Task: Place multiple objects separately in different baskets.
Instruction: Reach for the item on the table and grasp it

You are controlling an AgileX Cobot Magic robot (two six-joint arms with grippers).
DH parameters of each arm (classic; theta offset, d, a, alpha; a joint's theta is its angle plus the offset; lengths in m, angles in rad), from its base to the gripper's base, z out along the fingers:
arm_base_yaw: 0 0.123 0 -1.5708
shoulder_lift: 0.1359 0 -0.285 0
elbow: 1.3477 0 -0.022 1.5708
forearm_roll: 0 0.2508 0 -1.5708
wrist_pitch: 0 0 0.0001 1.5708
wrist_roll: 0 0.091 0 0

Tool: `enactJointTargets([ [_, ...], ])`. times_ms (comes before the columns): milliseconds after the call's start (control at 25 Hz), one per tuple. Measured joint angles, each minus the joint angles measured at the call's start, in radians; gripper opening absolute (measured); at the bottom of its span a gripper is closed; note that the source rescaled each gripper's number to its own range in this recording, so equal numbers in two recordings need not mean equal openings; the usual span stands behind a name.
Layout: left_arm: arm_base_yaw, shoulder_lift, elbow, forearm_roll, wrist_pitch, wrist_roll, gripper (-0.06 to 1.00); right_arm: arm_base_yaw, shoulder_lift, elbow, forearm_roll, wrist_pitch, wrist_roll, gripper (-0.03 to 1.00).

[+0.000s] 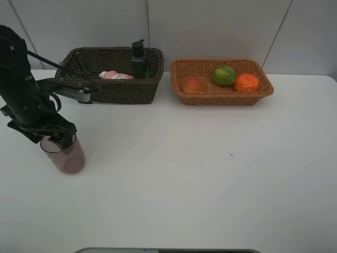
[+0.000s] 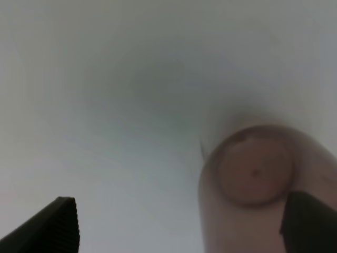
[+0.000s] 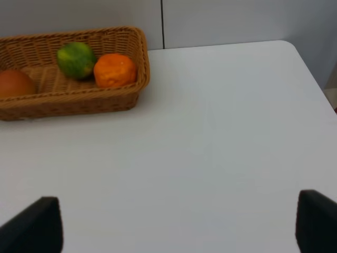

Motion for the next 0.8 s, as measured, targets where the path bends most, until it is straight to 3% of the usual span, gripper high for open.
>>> enactJointTargets([
  [280, 0.0, 0.026, 0.002, -0.01, -0.051, 0.001, 1.0, 0.0, 0.0, 0.0, 0.0, 0.0, 0.0, 0.88],
  [360, 0.0, 0.028, 0.002, -0.01, -0.049, 0.001, 0.93, 0.0, 0.0, 0.0, 0.0, 0.0, 0.0, 0.88],
  [440, 0.0, 0.03, 0.002, -0.01, -0.046, 0.001, 0.75, 0.0, 0.0, 0.0, 0.0, 0.0, 0.0, 0.88],
  [600, 0.0, 0.032, 0.002, -0.01, -0.036, -0.005, 0.1, 0.0, 0.0, 0.0, 0.0, 0.0, 0.001, 0.88],
  [640, 0.0, 0.032, 0.002, -0.01, -0.033, -0.01, 0.01, 0.0, 0.0, 0.0, 0.0, 0.0, 0.001, 0.88],
  [800, 0.0, 0.032, 0.002, -0.016, -0.026, -0.018, 0.0, 0.0, 0.0, 0.0, 0.0, 0.0, 0.001, 0.88],
])
